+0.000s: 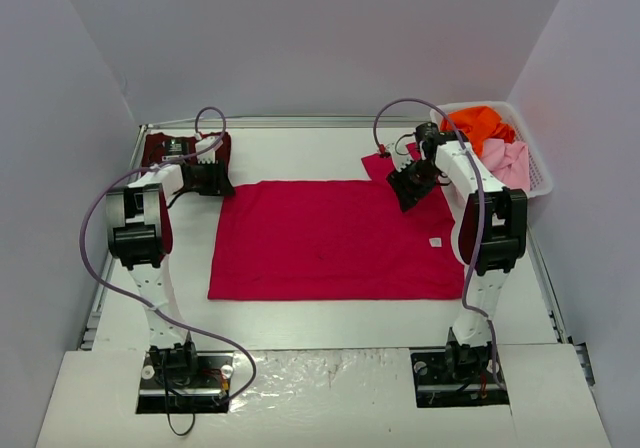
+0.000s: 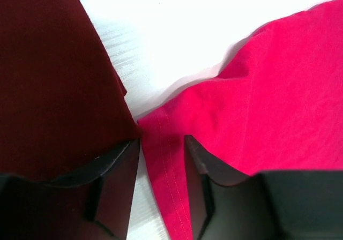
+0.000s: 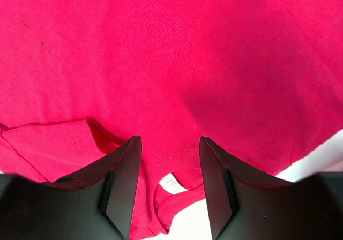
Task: Fold and stack the t-shirts
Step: Grap the side of the flattened tshirt furthest away from the robot with both arms
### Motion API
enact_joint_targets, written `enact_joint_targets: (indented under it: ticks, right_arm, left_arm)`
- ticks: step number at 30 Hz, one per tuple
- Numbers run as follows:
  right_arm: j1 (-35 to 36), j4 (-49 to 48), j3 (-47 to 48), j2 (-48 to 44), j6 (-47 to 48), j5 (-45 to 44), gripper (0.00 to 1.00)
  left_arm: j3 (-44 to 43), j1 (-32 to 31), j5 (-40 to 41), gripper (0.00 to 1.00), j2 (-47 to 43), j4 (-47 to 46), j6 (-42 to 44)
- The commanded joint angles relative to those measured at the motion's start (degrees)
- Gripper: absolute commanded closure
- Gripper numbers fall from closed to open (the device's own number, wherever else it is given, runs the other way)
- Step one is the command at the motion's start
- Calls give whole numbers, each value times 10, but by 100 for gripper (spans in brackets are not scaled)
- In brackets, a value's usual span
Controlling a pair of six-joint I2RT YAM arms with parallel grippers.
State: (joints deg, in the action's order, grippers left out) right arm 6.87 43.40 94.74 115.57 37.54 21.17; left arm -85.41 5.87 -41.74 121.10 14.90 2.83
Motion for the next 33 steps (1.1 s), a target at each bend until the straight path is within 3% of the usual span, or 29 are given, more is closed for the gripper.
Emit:
enact_joint_targets:
  ticks: [1, 5, 12, 14, 16, 27, 33]
  right_arm:
    - [5, 13, -7, 11, 2, -10, 56]
    - [5, 12, -10, 12, 1, -15, 56]
    - [5, 11, -13, 14, 2, -20, 56]
    - [5, 10, -14, 14, 2, -20, 56]
    - [6, 10, -12, 12, 1, -20, 56]
    - [17, 13, 56, -34, -4, 1, 56]
    - [13, -47, 117, -15, -36, -21, 56]
  left_arm:
    - [-22, 2, -21, 64, 2, -10, -8]
    - [-29, 1, -22, 74, 8, -6, -7]
    - [-34, 0, -24, 81, 14, -4, -10]
    - [-35, 0, -22, 86, 15, -3, -12]
    - [-35, 0, -18, 97, 15, -2, -12]
    - [-9, -13, 11, 98, -46, -8, 0]
    - [8, -22, 22, 98, -83, -16, -5]
